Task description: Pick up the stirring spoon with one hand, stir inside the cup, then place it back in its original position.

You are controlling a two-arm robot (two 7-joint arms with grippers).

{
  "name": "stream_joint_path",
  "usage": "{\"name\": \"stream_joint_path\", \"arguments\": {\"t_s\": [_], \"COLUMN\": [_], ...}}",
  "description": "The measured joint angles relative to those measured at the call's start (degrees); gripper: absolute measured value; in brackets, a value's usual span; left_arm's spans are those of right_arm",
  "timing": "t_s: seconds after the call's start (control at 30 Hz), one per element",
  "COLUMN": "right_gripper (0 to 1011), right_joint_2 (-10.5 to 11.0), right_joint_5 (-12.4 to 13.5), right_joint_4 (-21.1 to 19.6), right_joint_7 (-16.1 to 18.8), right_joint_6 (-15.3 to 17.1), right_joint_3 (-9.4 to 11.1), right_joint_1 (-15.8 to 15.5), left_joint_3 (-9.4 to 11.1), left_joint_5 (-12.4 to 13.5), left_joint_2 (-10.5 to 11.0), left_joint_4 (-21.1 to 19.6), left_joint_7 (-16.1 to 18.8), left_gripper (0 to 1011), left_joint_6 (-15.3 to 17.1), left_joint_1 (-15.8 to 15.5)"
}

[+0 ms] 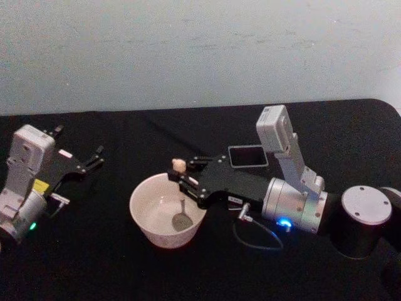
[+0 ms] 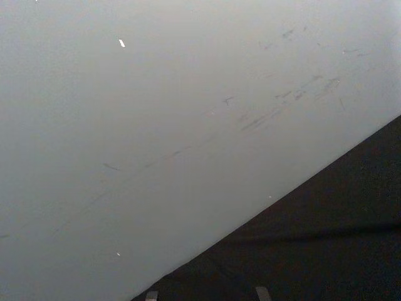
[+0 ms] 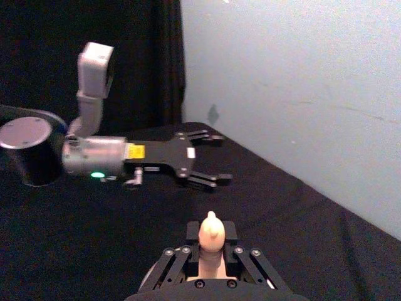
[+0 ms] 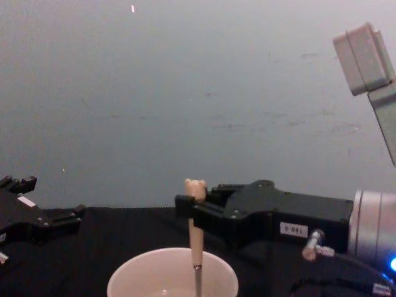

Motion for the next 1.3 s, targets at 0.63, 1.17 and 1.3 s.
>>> {"name": "stream_joint_path", "arguments": {"t_s": [0.63, 1.17, 1.3], "right_gripper": [214, 214, 214], "right_joint_2": [-3.51, -7.73, -6.76], "right_joint_5": [-0.48, -3.21, -3.21], "right_joint_4": [2.7, 11.48, 10.78], "right_joint_7": [-0.89, -4.15, -4.12], "right_joint_6": [-0.23, -1.49, -1.24], "right_joint_3": [-3.76, -2.18, -1.14], "right_joint_1": [3.06, 7.51, 6.96], "left_joint_3": [0.0, 0.0, 0.0], "left_joint_5": [0.0, 0.0, 0.0], "left_joint_2": [0.0, 0.0, 0.0], "left_joint_4": [0.0, 0.0, 0.0], "left_joint_7": [0.0, 0.0, 0.0], "left_gripper": [1001, 1001, 1001], "left_joint_6": [0.0, 0.0, 0.0], "left_joint_1": [0.0, 0.0, 0.0]}}
